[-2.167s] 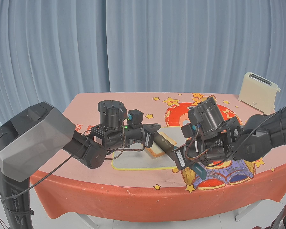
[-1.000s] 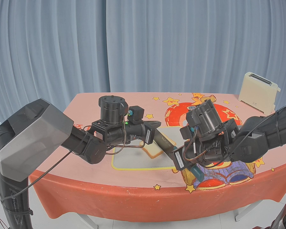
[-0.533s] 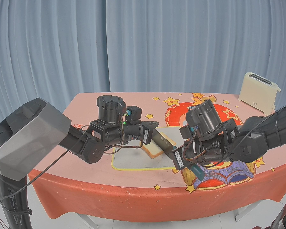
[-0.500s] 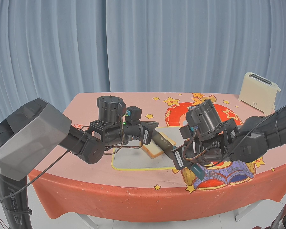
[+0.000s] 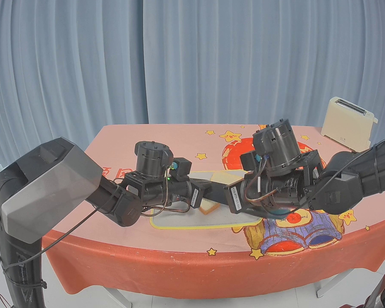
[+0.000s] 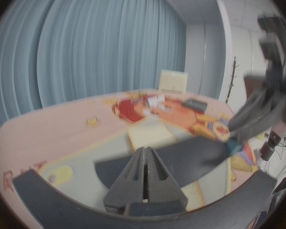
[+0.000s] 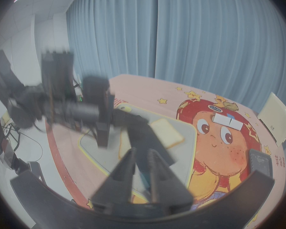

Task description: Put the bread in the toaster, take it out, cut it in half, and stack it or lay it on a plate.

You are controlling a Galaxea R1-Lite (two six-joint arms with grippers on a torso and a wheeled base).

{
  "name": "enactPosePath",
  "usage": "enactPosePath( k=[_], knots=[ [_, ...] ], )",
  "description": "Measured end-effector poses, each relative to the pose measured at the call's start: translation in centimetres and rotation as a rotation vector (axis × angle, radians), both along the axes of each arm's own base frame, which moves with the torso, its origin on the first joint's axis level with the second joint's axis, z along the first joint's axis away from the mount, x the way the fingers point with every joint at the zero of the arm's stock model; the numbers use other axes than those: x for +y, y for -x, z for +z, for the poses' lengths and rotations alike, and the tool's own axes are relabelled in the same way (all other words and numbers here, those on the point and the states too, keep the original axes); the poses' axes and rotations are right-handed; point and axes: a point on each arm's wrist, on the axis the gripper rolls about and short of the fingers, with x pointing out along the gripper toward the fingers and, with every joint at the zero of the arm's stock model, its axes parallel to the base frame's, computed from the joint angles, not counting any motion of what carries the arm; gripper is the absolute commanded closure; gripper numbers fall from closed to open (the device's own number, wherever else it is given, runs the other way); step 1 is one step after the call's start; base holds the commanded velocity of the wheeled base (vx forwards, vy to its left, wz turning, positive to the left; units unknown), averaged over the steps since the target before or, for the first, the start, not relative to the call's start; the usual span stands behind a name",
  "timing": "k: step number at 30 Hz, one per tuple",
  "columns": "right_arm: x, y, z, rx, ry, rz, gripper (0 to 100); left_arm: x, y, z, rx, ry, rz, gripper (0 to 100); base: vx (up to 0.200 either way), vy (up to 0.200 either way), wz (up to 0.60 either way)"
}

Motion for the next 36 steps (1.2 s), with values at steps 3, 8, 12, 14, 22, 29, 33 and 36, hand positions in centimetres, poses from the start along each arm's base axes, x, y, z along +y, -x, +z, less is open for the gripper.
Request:
enactPosePath(
  k=[3, 8, 12, 14, 22, 29, 33, 36],
  knots=[
    [-0.2, 0.1, -0.5, 0.012, 0.013, -0.001, 100, -0.1, -0.2, 0.3, -0.025, 0.015, 0.000, 100, 0.000, 0.000, 0.00],
    [-0.4, 0.4, -0.9, 0.029, 0.031, 0.002, 100, -0.2, -0.4, 0.6, -0.046, 0.028, 0.001, 100, 0.000, 0.000, 0.00],
    [-0.4, 0.4, -1.0, 0.033, 0.034, 0.001, 100, -0.4, -0.7, 1.7, -0.092, 0.063, 0.002, 100, 0.000, 0.000, 0.00],
    [-0.4, 0.4, -1.0, 0.033, 0.034, 0.002, 100, -0.4, -0.7, 2.3, -0.103, 0.073, 0.003, 100, 0.000, 0.000, 0.00],
    [-0.6, 0.5, -0.8, 0.016, 0.033, -0.011, 100, 0.4, 0.7, 5.4, -0.139, 0.098, 0.005, 100, 0.000, 0.000, 0.00],
    [-0.8, 0.8, -0.2, 0.000, 0.025, -0.019, 100, 2.9, 3.7, 10.5, -0.178, 0.107, 0.063, 100, 0.000, 0.000, 0.00],
    [-1.0, 0.8, 0.1, -0.006, 0.020, -0.024, 100, 5.6, 5.9, 13.0, -0.214, 0.114, 0.129, 100, 0.000, 0.000, 0.00],
    [-1.1, 0.9, 0.2, -0.009, 0.018, -0.026, 100, 8.4, 7.6, 14.2, -0.234, 0.113, 0.195, 100, 0.000, 0.000, 0.00]
  ],
)
